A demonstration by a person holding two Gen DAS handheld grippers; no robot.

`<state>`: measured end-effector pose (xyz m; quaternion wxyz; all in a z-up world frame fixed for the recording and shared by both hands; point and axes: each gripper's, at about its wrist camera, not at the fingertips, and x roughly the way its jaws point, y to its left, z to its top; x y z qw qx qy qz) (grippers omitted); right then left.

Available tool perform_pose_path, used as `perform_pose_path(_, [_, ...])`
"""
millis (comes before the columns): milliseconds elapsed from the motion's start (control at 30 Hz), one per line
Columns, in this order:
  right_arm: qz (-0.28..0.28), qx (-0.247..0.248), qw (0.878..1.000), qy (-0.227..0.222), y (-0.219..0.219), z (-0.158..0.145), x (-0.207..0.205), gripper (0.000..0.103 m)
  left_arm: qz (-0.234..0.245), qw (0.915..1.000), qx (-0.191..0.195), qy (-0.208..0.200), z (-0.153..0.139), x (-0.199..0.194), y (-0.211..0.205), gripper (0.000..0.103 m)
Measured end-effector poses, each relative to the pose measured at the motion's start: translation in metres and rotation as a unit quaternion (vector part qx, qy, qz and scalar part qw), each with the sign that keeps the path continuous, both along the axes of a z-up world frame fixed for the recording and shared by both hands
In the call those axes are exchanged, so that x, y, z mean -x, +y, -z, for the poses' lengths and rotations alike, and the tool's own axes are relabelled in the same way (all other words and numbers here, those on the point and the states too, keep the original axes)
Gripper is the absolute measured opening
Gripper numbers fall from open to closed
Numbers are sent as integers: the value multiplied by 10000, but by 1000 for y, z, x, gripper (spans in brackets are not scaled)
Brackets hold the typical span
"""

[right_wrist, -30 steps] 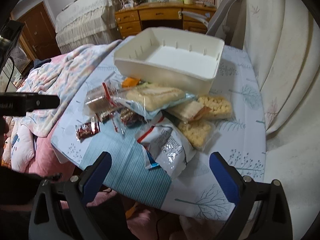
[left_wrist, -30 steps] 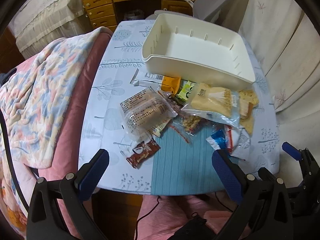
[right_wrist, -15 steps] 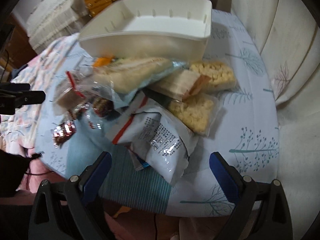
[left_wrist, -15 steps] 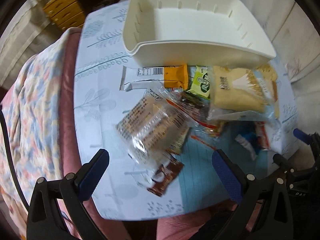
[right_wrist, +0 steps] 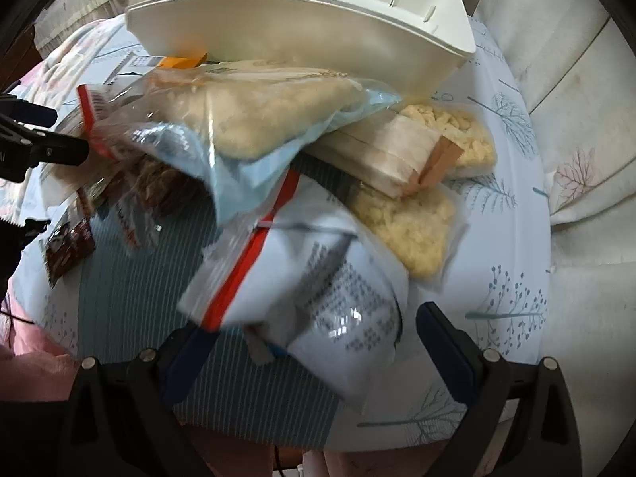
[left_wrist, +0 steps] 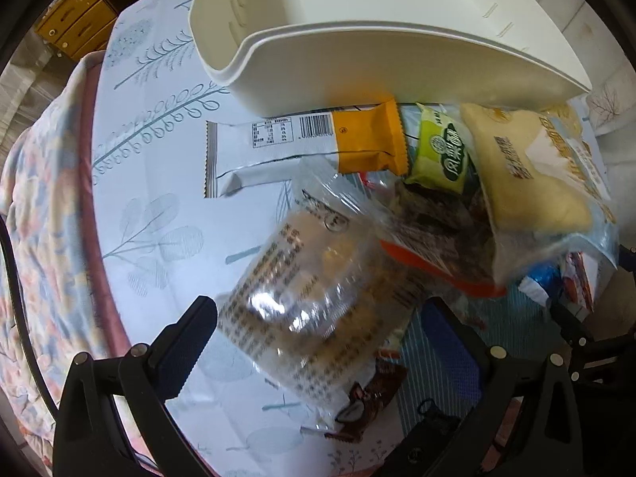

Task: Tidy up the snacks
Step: 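Grasp the clear printed snack bag with left tool while right grasps white red-striped bag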

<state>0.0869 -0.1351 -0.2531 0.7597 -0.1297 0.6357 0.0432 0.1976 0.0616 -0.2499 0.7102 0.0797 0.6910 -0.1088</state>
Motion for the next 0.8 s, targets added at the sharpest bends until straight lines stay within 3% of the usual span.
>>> perform_pose_path(367, [-71, 144, 9999, 12, 12, 5, -12, 90, 227, 9994, 213, 155, 24, -15, -6, 101])
perform_pose_path(800, [307, -33, 9994, 157, 1, -5, -28, 69, 471, 9979, 403, 211, 36, -21, -7, 83])
